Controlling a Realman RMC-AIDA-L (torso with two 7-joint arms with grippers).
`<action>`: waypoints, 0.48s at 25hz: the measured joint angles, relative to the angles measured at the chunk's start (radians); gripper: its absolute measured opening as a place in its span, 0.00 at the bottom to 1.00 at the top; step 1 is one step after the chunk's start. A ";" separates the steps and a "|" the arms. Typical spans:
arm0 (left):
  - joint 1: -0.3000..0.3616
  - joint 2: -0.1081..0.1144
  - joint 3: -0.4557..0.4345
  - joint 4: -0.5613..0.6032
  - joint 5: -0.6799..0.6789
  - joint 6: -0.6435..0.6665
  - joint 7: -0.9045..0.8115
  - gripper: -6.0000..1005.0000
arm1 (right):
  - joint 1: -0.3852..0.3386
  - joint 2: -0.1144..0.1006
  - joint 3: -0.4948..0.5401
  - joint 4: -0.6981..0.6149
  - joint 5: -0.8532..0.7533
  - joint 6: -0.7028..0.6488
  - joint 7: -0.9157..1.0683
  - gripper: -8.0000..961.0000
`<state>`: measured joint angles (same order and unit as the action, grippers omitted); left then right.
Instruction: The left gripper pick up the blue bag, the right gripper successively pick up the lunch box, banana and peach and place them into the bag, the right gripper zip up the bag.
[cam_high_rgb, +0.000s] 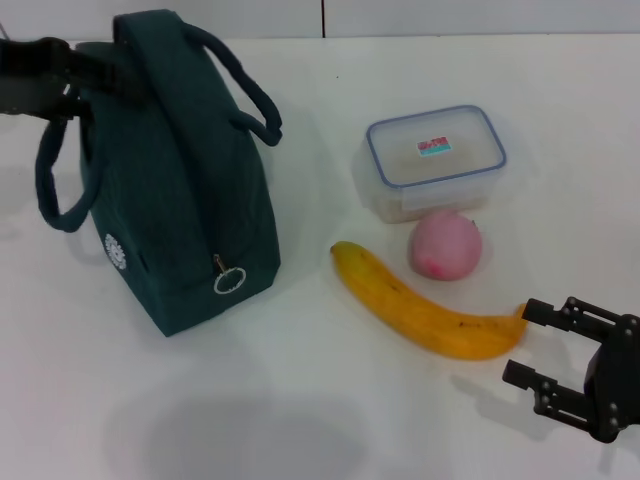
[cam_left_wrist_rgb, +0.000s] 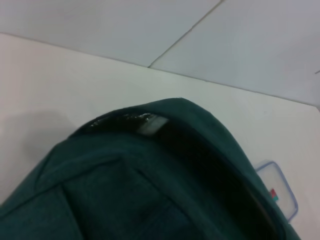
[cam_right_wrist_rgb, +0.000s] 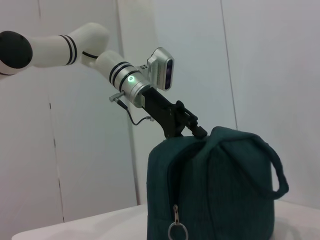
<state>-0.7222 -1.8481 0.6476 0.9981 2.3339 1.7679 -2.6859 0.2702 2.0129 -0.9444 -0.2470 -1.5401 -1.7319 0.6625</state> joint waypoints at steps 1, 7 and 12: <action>0.000 -0.001 -0.001 0.001 0.000 0.000 0.002 0.78 | -0.001 0.000 0.001 0.000 0.000 0.000 0.000 0.68; 0.001 -0.005 0.012 0.002 0.004 -0.002 0.018 0.63 | -0.002 0.000 0.001 0.000 0.000 0.000 0.000 0.68; 0.004 -0.009 0.009 0.004 0.002 -0.002 0.034 0.42 | -0.001 0.000 0.003 0.005 0.000 -0.001 0.000 0.68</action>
<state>-0.7183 -1.8575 0.6562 1.0021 2.3354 1.7656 -2.6515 0.2692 2.0125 -0.9409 -0.2421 -1.5401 -1.7329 0.6626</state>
